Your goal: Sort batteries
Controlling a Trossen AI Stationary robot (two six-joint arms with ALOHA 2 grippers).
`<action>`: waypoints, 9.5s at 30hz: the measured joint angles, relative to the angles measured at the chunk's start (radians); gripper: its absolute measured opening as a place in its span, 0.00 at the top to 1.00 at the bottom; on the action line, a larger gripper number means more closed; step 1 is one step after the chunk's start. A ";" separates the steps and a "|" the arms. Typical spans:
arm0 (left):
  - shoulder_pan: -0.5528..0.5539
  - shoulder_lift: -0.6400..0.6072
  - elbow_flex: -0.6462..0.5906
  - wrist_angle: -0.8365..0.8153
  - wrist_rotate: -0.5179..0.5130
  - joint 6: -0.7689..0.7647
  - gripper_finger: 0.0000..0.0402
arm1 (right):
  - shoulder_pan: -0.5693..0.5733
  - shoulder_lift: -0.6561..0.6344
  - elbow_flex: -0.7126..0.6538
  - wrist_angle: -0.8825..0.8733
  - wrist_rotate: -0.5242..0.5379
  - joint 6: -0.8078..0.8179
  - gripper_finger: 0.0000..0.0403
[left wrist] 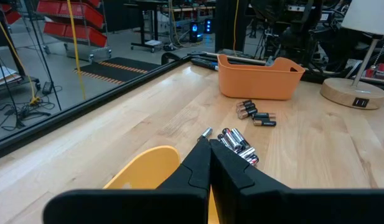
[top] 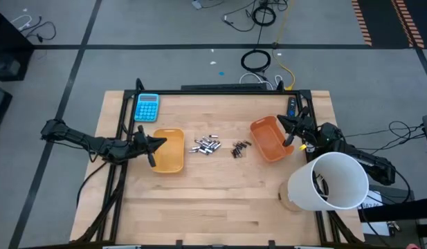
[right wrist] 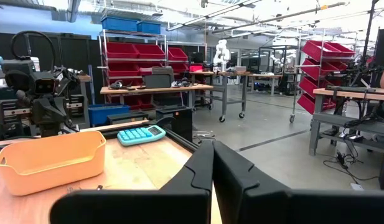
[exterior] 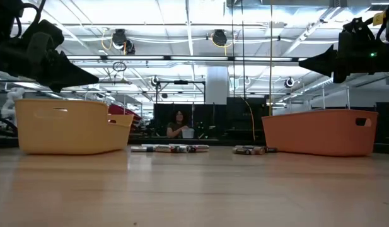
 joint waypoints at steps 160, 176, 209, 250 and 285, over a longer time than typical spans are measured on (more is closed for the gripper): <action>0.249 0.592 0.428 0.036 0.132 0.163 0.70 | 0.401 1.893 1.256 -0.830 -0.104 -0.335 0.36; 0.249 0.592 0.427 0.034 0.133 0.155 0.70 | 0.359 1.962 1.319 -0.926 -0.147 -0.420 0.33; 0.249 0.592 0.426 0.014 0.133 0.133 0.70 | 0.331 2.007 1.319 -0.928 -0.184 -0.443 0.34; 0.249 0.592 0.426 -0.008 0.133 0.130 0.70 | 0.293 2.007 1.319 -0.921 -0.212 -0.448 0.44; 0.248 0.592 0.426 -0.005 0.133 0.129 0.70 | 0.295 1.981 1.333 -0.913 -0.203 -0.368 0.32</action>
